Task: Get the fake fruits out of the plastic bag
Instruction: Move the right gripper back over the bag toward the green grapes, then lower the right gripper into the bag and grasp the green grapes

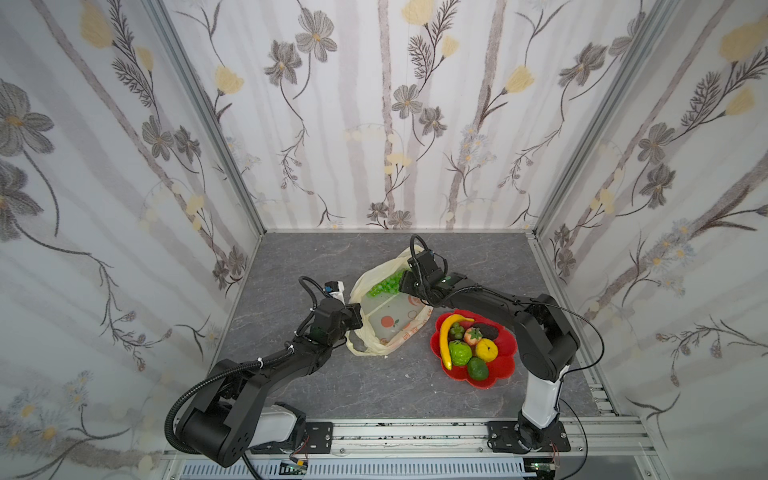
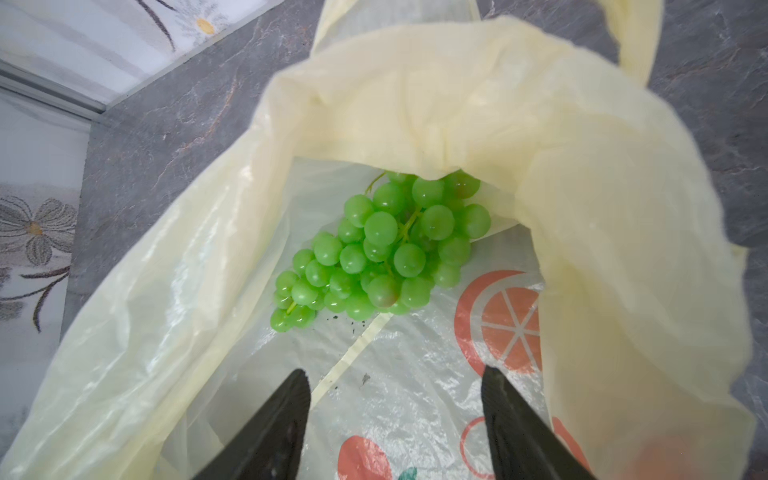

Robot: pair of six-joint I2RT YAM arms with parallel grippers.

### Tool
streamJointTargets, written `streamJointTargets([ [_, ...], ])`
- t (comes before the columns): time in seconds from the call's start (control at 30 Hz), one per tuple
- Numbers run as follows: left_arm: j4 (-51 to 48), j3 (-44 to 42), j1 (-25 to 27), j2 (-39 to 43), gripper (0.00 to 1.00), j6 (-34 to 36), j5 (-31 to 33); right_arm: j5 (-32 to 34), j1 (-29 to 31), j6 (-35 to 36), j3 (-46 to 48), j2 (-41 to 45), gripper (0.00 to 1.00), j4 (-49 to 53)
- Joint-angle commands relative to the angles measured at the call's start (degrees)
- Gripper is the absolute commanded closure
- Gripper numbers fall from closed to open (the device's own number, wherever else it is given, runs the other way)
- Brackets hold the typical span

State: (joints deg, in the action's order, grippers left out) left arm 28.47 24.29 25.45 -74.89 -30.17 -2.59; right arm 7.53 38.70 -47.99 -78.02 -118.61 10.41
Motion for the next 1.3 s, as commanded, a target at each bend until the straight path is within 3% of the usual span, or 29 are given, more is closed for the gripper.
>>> streamJointTargets([
  [0.0,1.17,-0.09,0.11,0.47,1.00,0.22,0.59,-1.15,-1.02,-3.53,-0.73,-1.74,0.30,-4.26],
  [0.53,3.46,-1.63,1.12,2.56,1.00,0.27,0.04,-1.56,-2.88,-8.42,-10.52,-11.39,0.05,-3.52],
  [1.27,7.44,-3.16,7.40,10.14,1.00,4.93,-1.98,-2.40,-2.79,-5.39,-22.88,-22.51,0.09,6.82],
])
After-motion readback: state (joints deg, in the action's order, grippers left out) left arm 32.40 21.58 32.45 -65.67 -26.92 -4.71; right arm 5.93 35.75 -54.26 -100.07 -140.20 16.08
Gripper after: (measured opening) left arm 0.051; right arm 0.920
